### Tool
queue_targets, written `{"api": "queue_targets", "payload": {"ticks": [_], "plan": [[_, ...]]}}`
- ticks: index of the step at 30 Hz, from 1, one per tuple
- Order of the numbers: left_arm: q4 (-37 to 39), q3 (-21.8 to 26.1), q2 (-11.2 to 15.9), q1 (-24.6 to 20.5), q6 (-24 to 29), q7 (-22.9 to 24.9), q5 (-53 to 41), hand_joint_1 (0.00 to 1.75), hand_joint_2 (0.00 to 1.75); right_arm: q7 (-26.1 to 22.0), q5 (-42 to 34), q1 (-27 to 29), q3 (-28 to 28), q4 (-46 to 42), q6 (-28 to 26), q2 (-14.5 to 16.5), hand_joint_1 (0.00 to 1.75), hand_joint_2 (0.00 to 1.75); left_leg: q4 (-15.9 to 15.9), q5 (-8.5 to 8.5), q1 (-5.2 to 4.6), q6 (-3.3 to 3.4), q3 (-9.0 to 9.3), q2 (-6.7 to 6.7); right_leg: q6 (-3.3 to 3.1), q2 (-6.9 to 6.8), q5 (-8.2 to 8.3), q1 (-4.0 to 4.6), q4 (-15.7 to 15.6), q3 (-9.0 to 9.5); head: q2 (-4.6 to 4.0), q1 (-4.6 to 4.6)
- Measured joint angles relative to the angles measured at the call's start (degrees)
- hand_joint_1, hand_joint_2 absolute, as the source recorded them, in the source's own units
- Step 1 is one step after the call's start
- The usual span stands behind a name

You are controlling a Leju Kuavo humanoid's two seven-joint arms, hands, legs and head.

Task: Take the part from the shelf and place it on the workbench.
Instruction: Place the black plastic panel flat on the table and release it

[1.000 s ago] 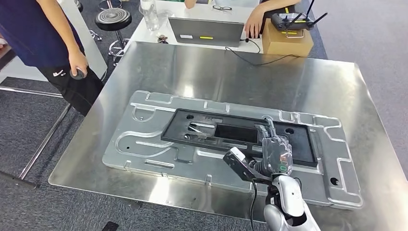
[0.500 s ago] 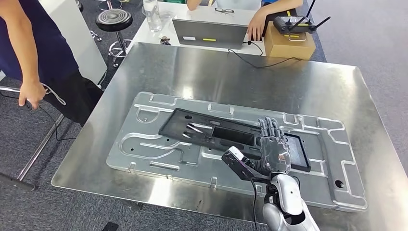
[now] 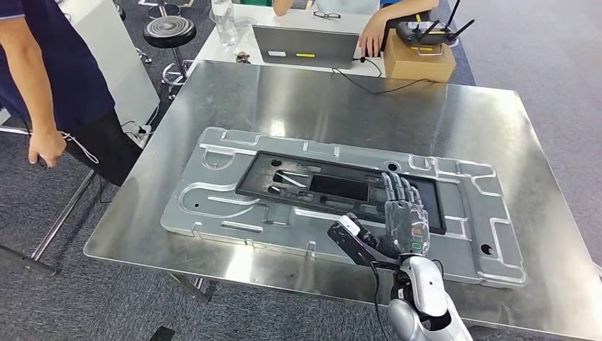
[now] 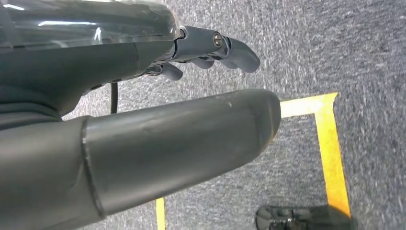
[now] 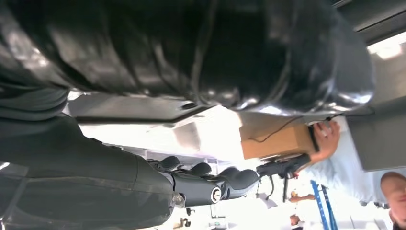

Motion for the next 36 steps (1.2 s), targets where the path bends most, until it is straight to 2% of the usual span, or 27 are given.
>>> {"api": "queue_targets", "payload": {"ticks": [1,2,4,5,6,7,9,11,12,13,15,16,17,19,20,21,22,24,26,27,28,30,31,32,34,35,36], "plan": [[0.01,0.00,0.01,0.06,-0.03,-0.02,0.03,0.00,0.00,-0.08,0.00,-0.04,0.00,0.01,-0.01,0.07,0.00,0.00,1.04,-1.63,0.01,-0.22,-0.49,-0.03,-0.48,-0.11,0.83,-0.18,-0.40,-0.51,0.00,-0.02],[0.01,0.00,0.02,0.10,-0.05,-0.04,0.07,0.00,0.00,-0.17,0.00,-0.07,0.00,0.02,-0.01,0.15,0.00,0.00,3.27,-4.25,0.07,-0.37,-1.20,-0.04,-0.85,-0.21,1.62,-0.35,-0.66,-1.16,0.00,-0.05],[0.02,0.00,0.02,0.09,-0.09,-0.07,0.15,0.00,0.00,-0.28,0.01,-0.05,0.00,0.07,-0.03,0.31,0.00,0.00,10.29,-9.94,0.16,-0.70,-2.75,-0.04,-1.21,-0.33,2.87,-0.19,-0.50,-2.84,0.00,-0.10],[0.02,0.00,0.04,0.07,-0.09,-0.07,0.19,0.00,0.00,-0.29,0.01,0.01,0.00,0.11,-0.03,0.35,0.00,0.00,13.45,-11.24,0.17,-0.87,-3.09,-0.04,-1.19,-0.37,3.39,-0.14,-0.28,-3.75,0.00,-0.11],[0.02,0.00,0.05,0.06,-0.09,-0.07,0.21,0.00,0.00,-0.29,0.01,0.04,0.00,0.14,-0.04,0.38,0.00,0.00,15.21,-11.19,0.16,-1.01,-2.76,-0.04,-1.12,-0.41,3.88,-0.12,0.02,-4.70,0.00,-0.11],[0.02,0.00,0.05,0.06,-0.10,-0.07,0.21,0.00,0.00,-0.31,0.02,0.06,0.00,0.16,-0.06,0.40,0.00,0.00,15.03,-10.05,0.17,-1.08,-1.49,-0.02,-1.01,-0.44,4.33,-0.14,0.40,-5.68,0.00,-0.11],[0.02,0.00,0.07,-0.06,-0.11,-0.08,0.18,0.00,0.00,-0.35,0.09,0.07,0.00,0.16,-0.16,0.44,0.00,0.00,9.23,-7.81,0.18,-0.99,3.76,-0.01,-0.63,-0.46,5.06,-0.19,1.40,-7.52,0.00,-0.12],[0.02,0.00,0.09,-0.29,-0.13,-0.13,0.14,0.00,0.00,-0.42,0.21,0.04,0.00,0.16,-0.35,0.48,0.00,0.00,1.95,-8.28,-0.05,-0.49,8.84,-0.13,-0.07,-0.48,5.68,-0.08,2.38,-8.74,0.00,-0.10],[0.02,0.00,0.10,-0.37,-0.14,-0.17,0.12,0.00,0.00,-0.50,0.30,0.04,0.01,0.17,-0.47,0.52,0.00,0.00,0.01,-8.91,-0.23,-0.15,9.94,-0.20,0.25,-0.50,6.05,-0.04,2.60,-9.02,0.00,-0.10],[0.02,0.00,0.10,-0.39,-0.16,-0.20,0.10,0.00,0.00,-0.59,0.37,0.05,0.02,0.19,-0.56,0.56,0.00,0.00,-0.68,-8.96,-0.39,0.25,10.08,-0.24,0.59,-0.50,6.49,-0.02,2.62,-9.14,0.00,-0.09],[0.05,0.00,0.08,-0.36,-0.20,-0.21,0.07,0.00,0.00,-0.75,0.48,0.15,0.05,0.25,-0.73,0.60,0.00,0.00,-0.81,-7.98,-0.23,1.25,9.28,-0.03,1.26,-0.34,6.44,-0.13,2.73,-9.50,0.00,-0.08],[0.07,0.00,0.07,-0.36,-0.21,-0.21,0.05,0.00,0.00,-0.77,0.52,0.20,0.07,0.30,-0.82,0.60,0.00,0.00,-0.96,-7.31,-0.09,1.82,8.79,0.13,1.54,-0.23,5.01,-0.19,3.63,-9.96,0.00,-0.06],[0.08,0.00,0.06,-0.37,-0.23,-0.22,0.04,0.00,0.00,-0.79,0.60,0.26,0.07,0.35,-0.96,0.60,0.00,0.00,-1.09,-6.60,0.04,2.27,8.19,0.29,1.78,-0.13,2.58,-0.29,5.48,-10.61,0.00,-0.05],[0.08,0.01,0.06,-0.38,-0.24,-0.22,0.04,0.00,0.00,-0.81,0.89,0.44,0.08,0.48,-1.37,0.60,0.00,0.00,-1.02,-5.28,0.01,2.69,6.62,0.45,2.16,-0.10,-3.19,-0.52,11.92,-12.09,0.00,-0.04],[0.08,0.01,0.06,-0.36,-0.24,-0.22,0.05,0.00,0.00,-0.82,1.07,0.62,0.09,0.54,-1.62,0.60,0.00,0.00,-0.91,-4.63,-0.01,2.67,5.72,0.49,2.33,-0.10,-4.68,-0.63,15.15,-12.47,0.00,-0.04],[0.08,0.02,0.06,-0.34,-0.22,-0.22,0.05,0.00,0.00,-0.83,1.24,0.85,0.09,0.59,-1.88,0.60,0.00,0.00,-0.75,-4.03,-0.03,2.60,4.80,0.51,2.45,-0.10,-4.79,-0.72,17.29,-12.30,0.00,-0.04],[0.08,0.03,0.06,-0.33,-0.21,-0.22,0.06,0.00,0.00,-0.84,1.39,1.09,0.09,0.61,-2.12,0.60,0.00,0.00,-0.56,-3.49,-0.03,2.50,3.88,0.52,2.47,-0.11,-3.67,-0.78,17.71,-11.35,0.00,-0.04],[0.09,0.04,0.05,-0.33,-0.20,-0.22,0.16,0.00,0.00,-0.89,1.68,1.40,0.09,0.58,-2.60,0.63,0.00,0.00,-0.14,-2.55,-0.03,2.16,2.34,0.51,2.14,-0.09,-0.83,-0.80,12.67,-6.43,0.00,-0.05],[0.09,0.04,0.03,-0.37,-0.20,-0.22,0.32,0.00,0.00,-0.95,2.02,1.53,0.13,0.38,-3.03,0.78,0.00,0.00,0.10,-1.67,-0.15,1.59,1.45,0.48,1.57,-0.07,-1.01,-0.49,4.49,-0.54,0.00,-0.08],[0.09,0.04,0.03,-0.41,-0.20,-0.21,0.39,0.00,0.00,-0.99,2.18,1.68,0.20,0.25,-3.36,0.89,0.00,0.00,0.04,-1.18,-0.17,1.23,1.30,0.49,1.32,-0.05,-1.66,-0.29,1.86,1.06,0.00,-0.09],[0.09,0.04,0.02,-0.43,-0.20,-0.19,0.43,0.00,0.00,-1.07,2.30,1.94,0.27,0.14,-3.77,0.99,0.00,0.00,-0.12,-0.66,-0.17,0.84,1.21,0.49,1.11,-0.04,-2.01,-0.08,0.48,1.65,0.00,-0.10],[0.09,0.06,0.03,-0.33,-0.17,-0.09,0.56,0.00,0.00,-1.35,2.42,2.98,0.43,0.02,-5.06,1.39,0.00,0.00,-0.34,-0.21,-0.05,0.06,0.93,0.45,0.39,-0.23,-1.05,-0.19,-0.09,0.97,0.00,-0.10],[0.10,0.07,0.03,-0.23,-0.15,-0.03,0.64,0.00,0.00,-1.53,2.43,3.64,0.48,-0.08,-5.75,1.73,0.00,0.00,0.28,-1.33,-0.01,-0.26,0.50,0.40,-0.13,-0.33,-0.34,-0.30,-0.30,0.42,0.00,-0.12],[0.11,0.08,0.03,-0.12,-0.13,0.02,0.75,0.00,0.00,-1.73,2.43,4.36,0.51,-0.20,-6.45,2.15,0.00,0.00,1.86,-3.51,0.02,-0.53,-0.14,0.35,-0.65,-0.46,0.43,-0.41,-0.52,-0.29,0.00,-0.13],[0.15,0.08,0.04,-0.04,-0.08,0.05,0.94,0.00,0.00,-2.07,2.33,5.80,0.56,-0.43,-7.61,2.98,0.00,0.00,7.94,-9.53,0.10,-0.93,-1.63,0.33,-1.30,-0.56,1.76,-0.21,-0.48,-1.87,0.00,-0.15],[0.15,0.09,0.05,-0.03,-0.04,0.05,1.01,0.00,0.00,-2.22,2.25,6.59,0.57,-0.48,-8.09,3.33,0.00,0.00,11.51,-11.49,0.10,-1.09,-2.11,0.33,-1.40,-0.63,2.36,-0.08,-0.33,-2.78,0.00,-0.15],[0.15,0.09,0.07,-0.01,-0.01,0.04,1.08,0.00,0.00,-2.34,2.11,7.38,0.57,-0.47,-8.58,3.69,0.00,0.00,14.23,-12.06,0.09,-1.20,-2.13,0.33,-1.41,-0.69,2.95,0.02,-0.12,-3.73,0.00,-0.15]]}}
